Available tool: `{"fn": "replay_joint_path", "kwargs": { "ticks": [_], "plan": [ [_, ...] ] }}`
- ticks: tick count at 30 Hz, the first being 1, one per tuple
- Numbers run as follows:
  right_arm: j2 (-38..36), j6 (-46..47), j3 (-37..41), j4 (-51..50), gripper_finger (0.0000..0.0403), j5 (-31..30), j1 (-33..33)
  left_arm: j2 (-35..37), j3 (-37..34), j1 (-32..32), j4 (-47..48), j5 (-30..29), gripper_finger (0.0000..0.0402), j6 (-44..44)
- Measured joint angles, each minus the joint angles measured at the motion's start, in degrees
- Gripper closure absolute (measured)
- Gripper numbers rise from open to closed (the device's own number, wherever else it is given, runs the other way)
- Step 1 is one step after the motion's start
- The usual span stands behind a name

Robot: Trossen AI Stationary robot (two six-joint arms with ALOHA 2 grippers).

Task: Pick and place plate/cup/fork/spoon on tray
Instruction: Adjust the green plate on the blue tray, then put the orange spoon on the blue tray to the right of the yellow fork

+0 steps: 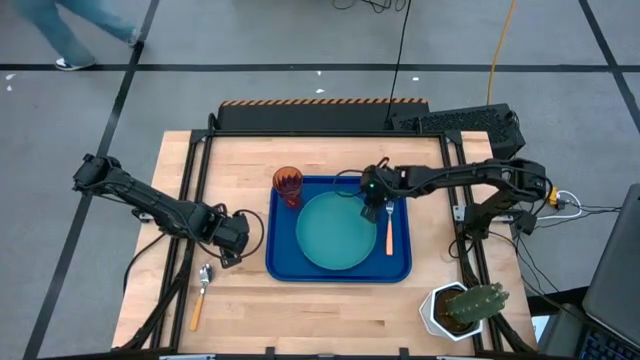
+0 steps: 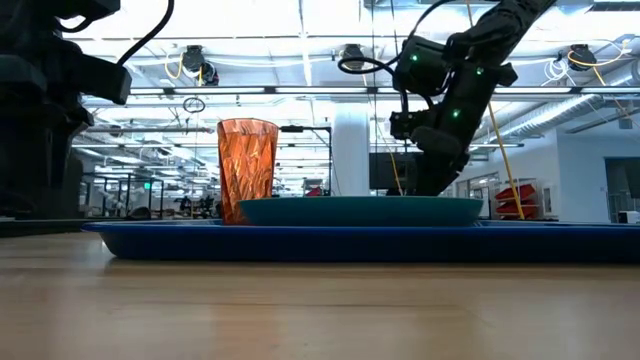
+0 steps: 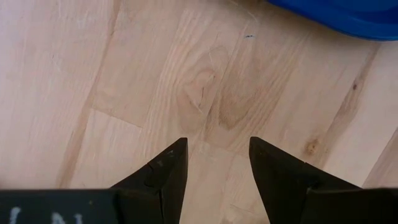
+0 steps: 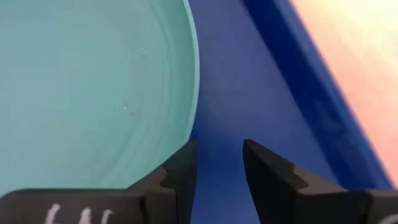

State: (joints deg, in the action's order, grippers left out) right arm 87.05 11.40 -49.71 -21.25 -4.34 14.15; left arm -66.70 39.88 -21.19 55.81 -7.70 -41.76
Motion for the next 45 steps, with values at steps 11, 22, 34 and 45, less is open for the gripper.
{"fn": "replay_joint_path", "kwargs": {
  "ticks": [11,22,34,45],
  "plan": [
    [0.00,2.50,0.00,-0.51,0.0282,-0.04,-3.03,0.00,0.00,0.00,0.02,0.00,0.0227,-0.02],
    [0.00,2.73,0.00,0.13,0.0282,0.17,-3.03,0.00,0.00,0.00,0.02,0.02,0.0227,-0.17],
    [-0.16,1.46,0.00,-0.02,0.0282,-4.83,-2.97,0.00,0.00,0.00,1.08,4.54,0.0227,-3.60],
    [-8.56,0.47,0.00,-0.06,0.0282,-8.42,-3.01,0.02,0.00,-0.74,2.75,18.74,0.0227,-21.06]
  ]
}}
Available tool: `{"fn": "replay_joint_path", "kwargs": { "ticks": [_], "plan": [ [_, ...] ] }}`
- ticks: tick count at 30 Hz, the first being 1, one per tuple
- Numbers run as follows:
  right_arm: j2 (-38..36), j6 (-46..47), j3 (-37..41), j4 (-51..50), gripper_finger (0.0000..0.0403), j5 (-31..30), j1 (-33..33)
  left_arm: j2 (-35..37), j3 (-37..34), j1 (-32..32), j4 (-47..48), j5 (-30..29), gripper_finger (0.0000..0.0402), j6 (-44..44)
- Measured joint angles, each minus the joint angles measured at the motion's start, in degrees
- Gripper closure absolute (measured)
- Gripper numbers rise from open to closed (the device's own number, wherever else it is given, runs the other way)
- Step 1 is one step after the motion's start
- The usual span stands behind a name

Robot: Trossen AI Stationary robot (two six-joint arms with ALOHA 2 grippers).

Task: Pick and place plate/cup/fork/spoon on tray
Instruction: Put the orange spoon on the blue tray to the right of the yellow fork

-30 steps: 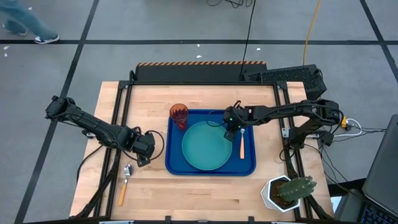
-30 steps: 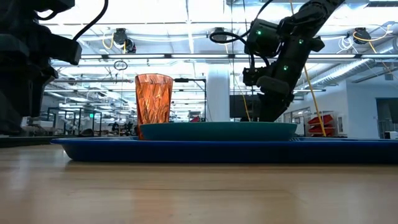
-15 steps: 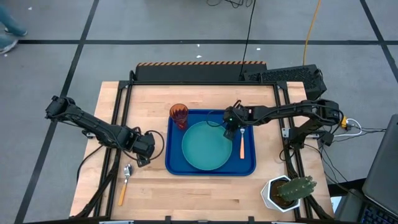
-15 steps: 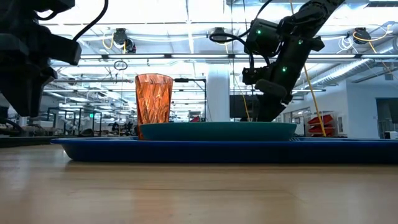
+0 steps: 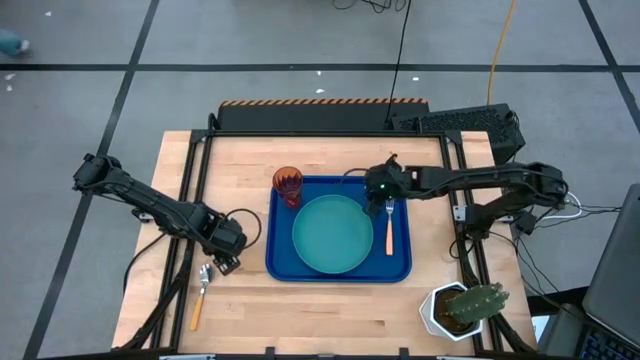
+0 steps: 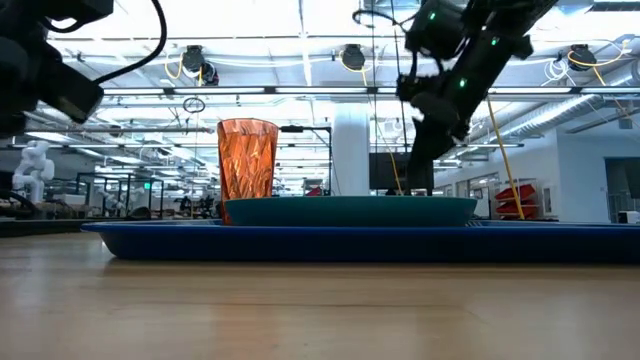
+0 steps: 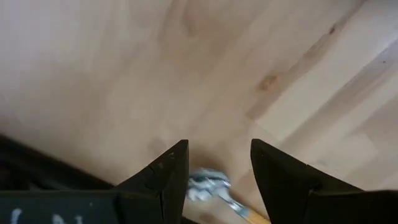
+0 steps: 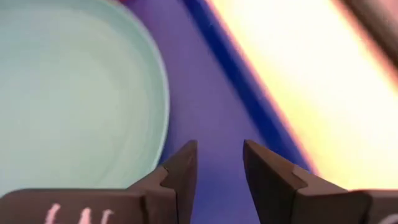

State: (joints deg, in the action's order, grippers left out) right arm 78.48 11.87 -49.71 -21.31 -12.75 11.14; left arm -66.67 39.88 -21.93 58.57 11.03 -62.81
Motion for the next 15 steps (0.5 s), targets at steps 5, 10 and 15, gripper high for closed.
{"fn": "replay_joint_path", "kwargs": {
  "ticks": [5,10,15],
  "plan": [
    [-5.68,-2.37,0.00,-0.13,0.0282,-3.98,0.00,0.00,0.00,0.00,-0.15,3.68,0.0227,-9.63],
    [-9.20,-5.16,0.00,-0.13,0.0282,-4.00,0.00,0.00,0.00,0.70,-0.16,4.35,0.0227,-13.26],
    [-11.73,-6.75,0.00,-0.12,0.0282,-3.33,-0.19,0.00,0.02,4.28,-2.33,1.90,0.0227,-6.61]
  ]
}}
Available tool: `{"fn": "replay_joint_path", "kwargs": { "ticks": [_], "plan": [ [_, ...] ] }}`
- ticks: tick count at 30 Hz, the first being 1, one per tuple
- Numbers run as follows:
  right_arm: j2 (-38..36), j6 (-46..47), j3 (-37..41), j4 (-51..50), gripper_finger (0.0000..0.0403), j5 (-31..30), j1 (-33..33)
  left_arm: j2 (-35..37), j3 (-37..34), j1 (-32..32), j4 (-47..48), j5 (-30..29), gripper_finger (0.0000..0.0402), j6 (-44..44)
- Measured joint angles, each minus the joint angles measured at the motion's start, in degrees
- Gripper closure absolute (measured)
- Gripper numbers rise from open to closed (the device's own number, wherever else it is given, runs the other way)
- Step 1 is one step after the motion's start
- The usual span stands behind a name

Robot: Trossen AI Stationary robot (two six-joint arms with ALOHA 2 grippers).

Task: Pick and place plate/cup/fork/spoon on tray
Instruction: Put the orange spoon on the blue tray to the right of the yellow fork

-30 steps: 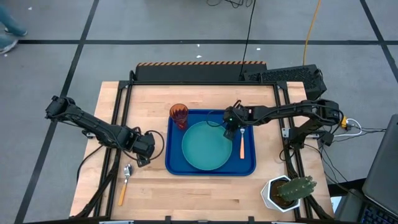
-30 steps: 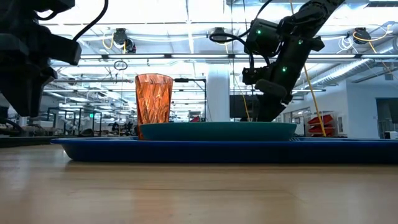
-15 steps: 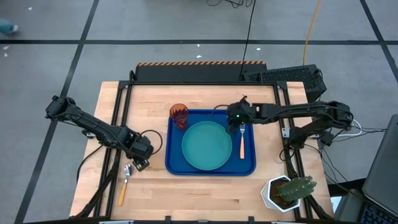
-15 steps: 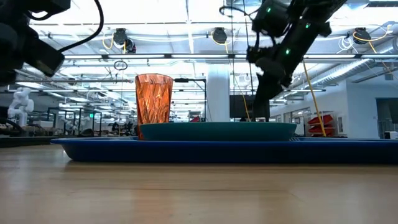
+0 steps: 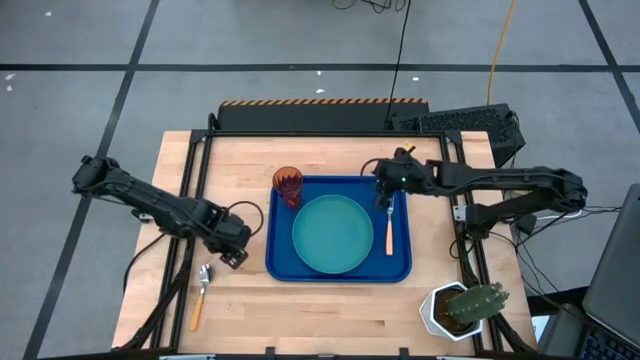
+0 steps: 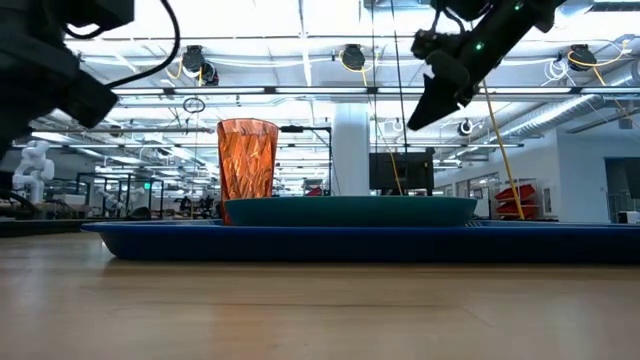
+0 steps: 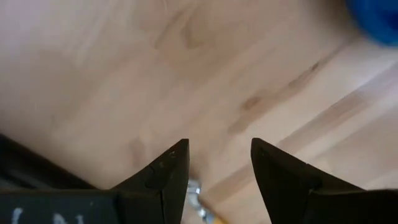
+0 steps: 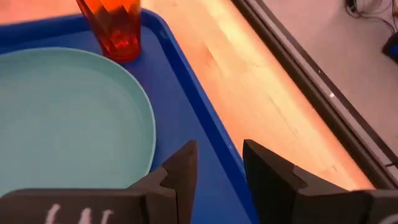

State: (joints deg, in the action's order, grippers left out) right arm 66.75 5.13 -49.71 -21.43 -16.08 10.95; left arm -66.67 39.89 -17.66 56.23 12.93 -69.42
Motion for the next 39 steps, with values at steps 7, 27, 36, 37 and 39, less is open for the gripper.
{"fn": "replay_joint_path", "kwargs": {
  "ticks": [7,27,36,37,39],
  "plan": [
    [-1.95,-0.41,0.00,2.11,0.0282,7.62,-4.78,0.00,0.01,2.05,0.81,-1.59,0.0227,0.34],
    [-0.64,-13.11,0.04,21.85,0.0282,7.22,-6.83,-0.07,0.01,-13.58,-0.85,-3.71,0.0227,-33.08],
    [-0.65,-13.35,0.00,20.75,0.0282,7.33,-6.94,-0.07,0.01,-15.49,-5.75,-2.93,0.0227,-36.67],
    [-0.65,-13.35,0.00,20.29,0.0282,7.33,-6.94,-0.07,0.01,-15.49,-5.78,-2.93,0.0227,-36.99],
    [-0.64,-13.35,0.00,19.08,0.0282,7.33,-6.94,-0.07,0.01,-15.49,-5.95,-2.93,0.0227,-37.65]
  ]
}}
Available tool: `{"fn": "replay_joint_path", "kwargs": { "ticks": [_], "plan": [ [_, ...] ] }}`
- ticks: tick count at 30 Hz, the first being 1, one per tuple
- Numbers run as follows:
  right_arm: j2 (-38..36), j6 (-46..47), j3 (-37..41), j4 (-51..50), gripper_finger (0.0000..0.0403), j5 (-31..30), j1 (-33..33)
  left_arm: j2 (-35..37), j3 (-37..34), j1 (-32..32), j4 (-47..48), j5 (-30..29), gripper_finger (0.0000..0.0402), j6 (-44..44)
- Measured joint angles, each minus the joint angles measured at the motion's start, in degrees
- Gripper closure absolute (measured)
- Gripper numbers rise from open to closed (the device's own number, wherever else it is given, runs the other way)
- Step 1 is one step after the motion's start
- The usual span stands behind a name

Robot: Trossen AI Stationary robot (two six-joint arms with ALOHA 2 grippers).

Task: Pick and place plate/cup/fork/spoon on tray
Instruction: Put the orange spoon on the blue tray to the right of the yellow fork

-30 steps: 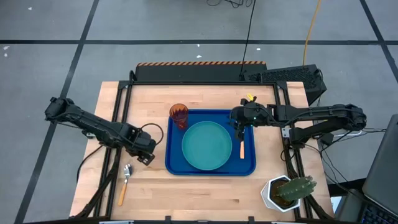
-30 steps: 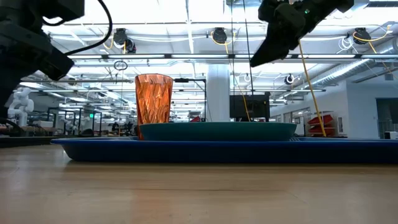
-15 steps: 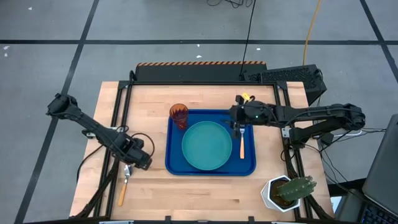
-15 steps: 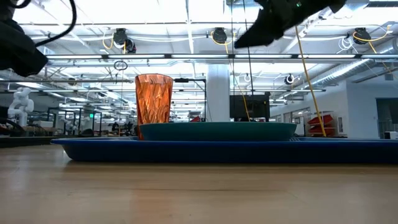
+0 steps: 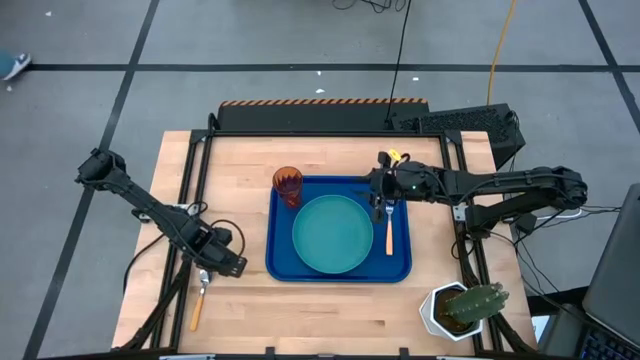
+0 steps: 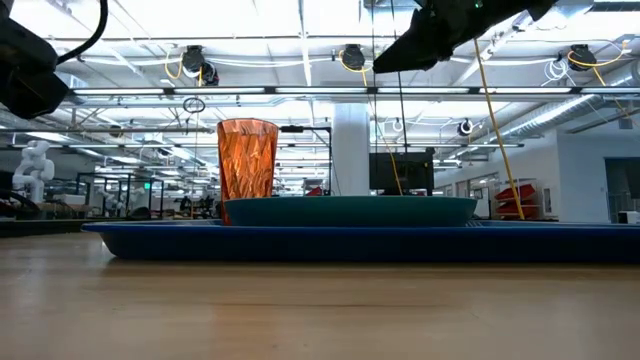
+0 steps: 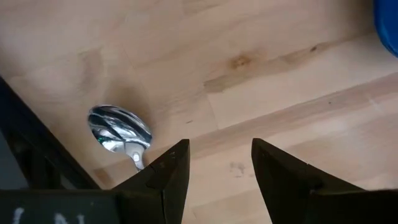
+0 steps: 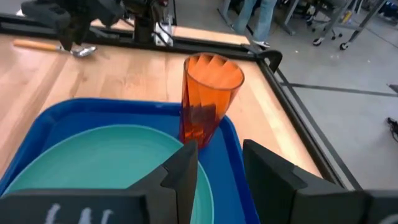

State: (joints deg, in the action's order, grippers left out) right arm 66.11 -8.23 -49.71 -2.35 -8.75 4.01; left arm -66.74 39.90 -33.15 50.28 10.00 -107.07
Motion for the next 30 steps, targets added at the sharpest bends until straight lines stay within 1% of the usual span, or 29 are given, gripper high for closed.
{"fn": "replay_joint_path", "kwargs": {
  "ticks": [5,11,20,25,30],
  "plan": [
    [0.00,0.61,0.00,-0.25,0.0282,0.02,0.00,0.00,0.00,-0.39,-2.94,0.41,0.0227,-0.11],
    [0.00,0.04,0.00,3.36,0.0282,0.02,0.00,0.00,0.00,-0.58,-7.05,5.46,0.0227,-2.20],
    [0.00,-1.59,0.00,4.28,0.0282,0.04,0.00,-0.28,0.00,-4.23,-6.23,5.60,0.0227,-9.45],
    [0.00,-1.81,0.00,4.26,0.0282,0.04,0.00,-2.60,0.00,-7.37,-2.92,5.87,0.0227,-12.81],
    [0.00,-2.09,0.00,4.29,0.0282,0.04,0.00,-6.67,0.00,-9.71,-7.34,6.41,0.0227,-15.13]
  ]
}}
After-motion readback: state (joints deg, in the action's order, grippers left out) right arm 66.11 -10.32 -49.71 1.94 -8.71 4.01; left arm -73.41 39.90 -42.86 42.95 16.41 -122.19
